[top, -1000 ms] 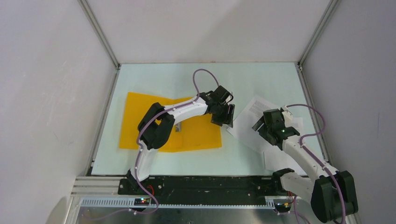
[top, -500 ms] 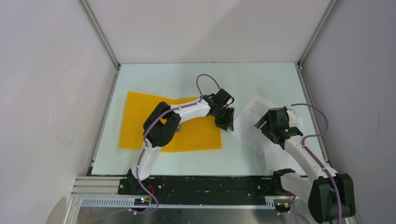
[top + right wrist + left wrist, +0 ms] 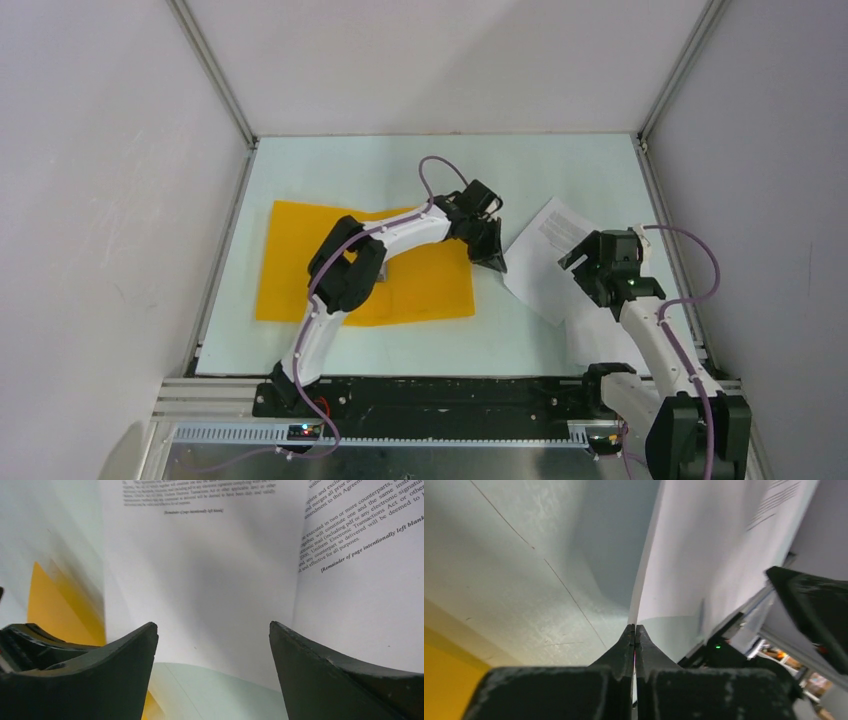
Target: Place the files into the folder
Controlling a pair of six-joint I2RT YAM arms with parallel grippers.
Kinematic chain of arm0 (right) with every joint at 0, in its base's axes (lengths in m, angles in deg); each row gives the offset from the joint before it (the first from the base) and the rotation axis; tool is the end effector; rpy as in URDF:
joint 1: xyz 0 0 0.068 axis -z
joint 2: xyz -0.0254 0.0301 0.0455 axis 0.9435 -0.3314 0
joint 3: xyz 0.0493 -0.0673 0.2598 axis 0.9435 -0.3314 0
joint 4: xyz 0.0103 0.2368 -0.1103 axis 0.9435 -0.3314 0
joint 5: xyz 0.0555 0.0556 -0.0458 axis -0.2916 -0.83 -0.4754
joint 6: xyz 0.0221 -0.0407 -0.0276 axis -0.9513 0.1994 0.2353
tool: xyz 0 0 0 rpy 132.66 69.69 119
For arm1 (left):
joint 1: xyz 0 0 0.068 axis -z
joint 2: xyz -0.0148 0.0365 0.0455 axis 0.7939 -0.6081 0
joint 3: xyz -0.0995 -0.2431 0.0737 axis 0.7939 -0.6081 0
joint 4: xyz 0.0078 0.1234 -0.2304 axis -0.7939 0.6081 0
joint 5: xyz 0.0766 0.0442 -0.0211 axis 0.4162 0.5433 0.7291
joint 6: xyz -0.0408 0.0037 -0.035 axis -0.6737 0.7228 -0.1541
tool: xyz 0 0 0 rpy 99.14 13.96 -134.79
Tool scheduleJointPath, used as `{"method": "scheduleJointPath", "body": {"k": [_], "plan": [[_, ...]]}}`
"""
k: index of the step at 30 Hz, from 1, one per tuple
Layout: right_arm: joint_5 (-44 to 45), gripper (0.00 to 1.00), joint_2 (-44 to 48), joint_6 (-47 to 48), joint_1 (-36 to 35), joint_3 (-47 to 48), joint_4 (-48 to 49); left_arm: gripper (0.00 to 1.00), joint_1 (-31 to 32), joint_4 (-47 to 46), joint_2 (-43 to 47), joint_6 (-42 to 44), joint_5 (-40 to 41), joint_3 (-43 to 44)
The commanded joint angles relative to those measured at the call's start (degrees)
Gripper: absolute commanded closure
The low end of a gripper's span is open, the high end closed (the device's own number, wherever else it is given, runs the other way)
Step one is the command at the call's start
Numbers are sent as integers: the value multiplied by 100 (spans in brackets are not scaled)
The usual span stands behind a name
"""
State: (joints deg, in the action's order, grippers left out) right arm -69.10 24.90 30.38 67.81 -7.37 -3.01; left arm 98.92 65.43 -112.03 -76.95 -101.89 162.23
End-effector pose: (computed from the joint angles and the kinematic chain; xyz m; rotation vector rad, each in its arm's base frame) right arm 0.1919 0.0061 0.2123 0.9181 2.2251 0.2845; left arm 0.3216 -0.3590 0.1618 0.2510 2.8711 -1.0242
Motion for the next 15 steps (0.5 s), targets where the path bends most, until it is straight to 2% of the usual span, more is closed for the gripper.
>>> {"method": "scheduleJointPath", "body": {"k": [1, 8, 15], "plan": [[-955, 12, 80, 112, 496, -6, 103, 100, -389, -87, 691, -765, -529, 447], [-2305, 4, -241, -200, 1085, -4, 895, 100, -819, -358, 1229, -1655, -920, 356], [-3070, 1, -997, -1153, 945, -153, 2519, 100, -1062, -1017, 1655, -2613, -1324, -186]]}}
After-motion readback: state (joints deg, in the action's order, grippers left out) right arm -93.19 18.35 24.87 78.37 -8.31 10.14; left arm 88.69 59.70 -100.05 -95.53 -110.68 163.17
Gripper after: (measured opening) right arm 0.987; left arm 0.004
